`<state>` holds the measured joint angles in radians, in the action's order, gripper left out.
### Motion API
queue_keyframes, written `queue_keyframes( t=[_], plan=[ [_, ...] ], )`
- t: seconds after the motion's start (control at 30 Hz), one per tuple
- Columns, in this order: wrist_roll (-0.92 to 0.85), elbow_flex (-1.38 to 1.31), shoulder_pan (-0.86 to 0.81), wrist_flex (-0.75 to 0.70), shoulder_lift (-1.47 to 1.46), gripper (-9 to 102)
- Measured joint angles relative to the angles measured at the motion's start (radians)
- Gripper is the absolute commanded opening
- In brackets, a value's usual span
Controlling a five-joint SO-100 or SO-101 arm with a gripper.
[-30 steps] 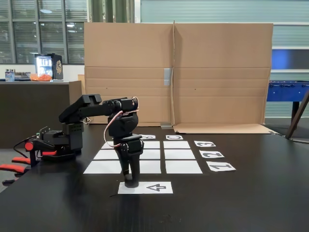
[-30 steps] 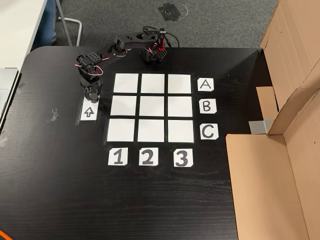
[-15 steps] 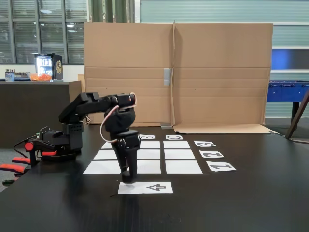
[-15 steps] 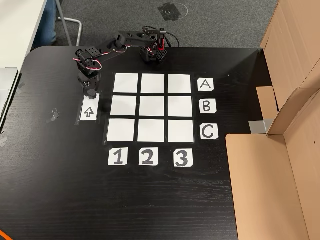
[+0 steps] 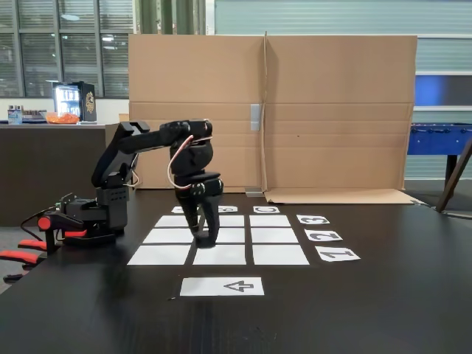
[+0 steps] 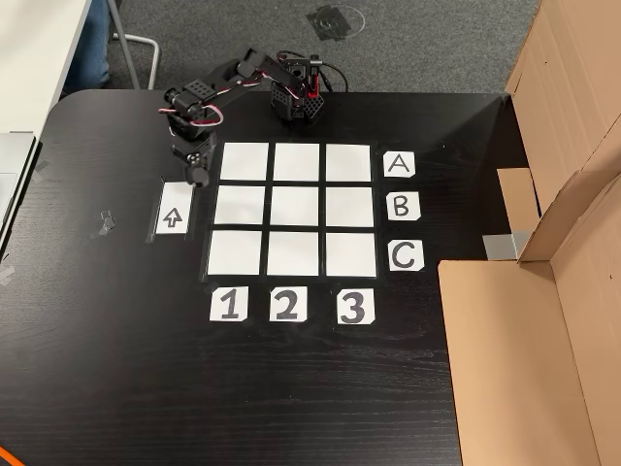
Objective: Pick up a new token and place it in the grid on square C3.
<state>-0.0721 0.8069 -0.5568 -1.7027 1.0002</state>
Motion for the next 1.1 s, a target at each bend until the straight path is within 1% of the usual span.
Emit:
queue_keyframes(
  t=[0.2,0.43,0.8,1.0,1.1],
  plan=[
    [-0.002,0.184,0.127,-0.003,0.193,-1],
    [0.055,0.331,0.295,-0.003,0.365,-1],
    [0.178,0.419,0.541,-0.003,0.551,-1],
    [0.264,0.416,0.666,0.011,0.558,-1],
    [0.293,0.373,0.706,0.018,0.528,-1]
  ],
)
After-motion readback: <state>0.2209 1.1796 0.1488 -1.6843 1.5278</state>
